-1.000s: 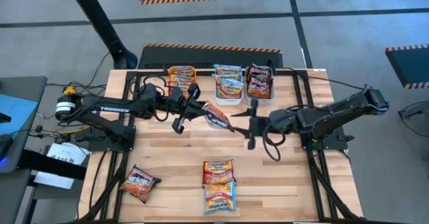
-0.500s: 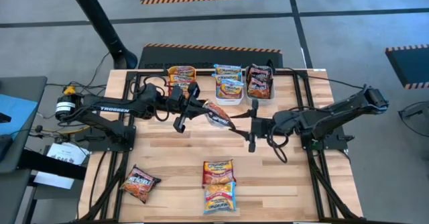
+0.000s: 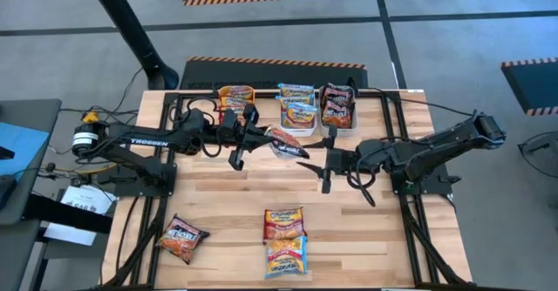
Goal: Sort Maruchan noodles
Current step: Put the black noodle pack into the gray bin
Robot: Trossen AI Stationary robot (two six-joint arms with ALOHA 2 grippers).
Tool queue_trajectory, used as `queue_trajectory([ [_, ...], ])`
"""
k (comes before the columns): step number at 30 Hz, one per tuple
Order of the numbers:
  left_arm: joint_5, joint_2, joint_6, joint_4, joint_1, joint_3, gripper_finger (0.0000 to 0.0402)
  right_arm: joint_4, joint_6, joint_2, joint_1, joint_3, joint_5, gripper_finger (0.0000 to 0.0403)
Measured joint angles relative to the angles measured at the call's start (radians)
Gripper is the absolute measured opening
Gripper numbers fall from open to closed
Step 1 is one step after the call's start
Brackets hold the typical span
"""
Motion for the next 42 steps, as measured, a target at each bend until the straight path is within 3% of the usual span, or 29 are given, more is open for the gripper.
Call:
queue_trajectory([
  [6,0.0,0.0,0.0,0.002,0.0,0.0,0.0,0.093,-0.002,0.074,-0.037,0.011,0.011,0.0219],
  [10,0.0,0.002,0.0,-0.004,0.0,0.0,0.0,0.091,-0.006,0.125,-0.048,0.043,0.117,0.0219],
  [15,0.006,-0.001,0.0,-0.011,0.0,0.0,0.0,0.086,-0.01,0.174,-0.048,0.094,0.153,0.0211],
  [22,0.009,0.0,-0.002,-0.014,0.0,0.0,0.0,0.084,-0.108,0.209,-0.012,0.123,0.265,0.0124],
  [30,0.011,0.0,-0.004,-0.015,0.0,0.0,0.0,0.079,-0.141,0.209,0.014,0.125,0.283,0.0037],
  [35,0.011,0.002,-0.012,-0.038,0.0,0.0,0.0008,0.003,-0.139,0.207,0.014,0.127,0.289,0.0018],
  [38,0.012,0.003,-0.012,-0.054,0.0,0.0,0.0033,-0.02,-0.133,0.207,0.014,0.127,0.292,0.0018],
  [42,0.01,0.003,-0.019,-0.072,0.0,0.0,0.0081,-0.064,-0.154,0.207,0.014,0.127,0.376,0.0019],
])
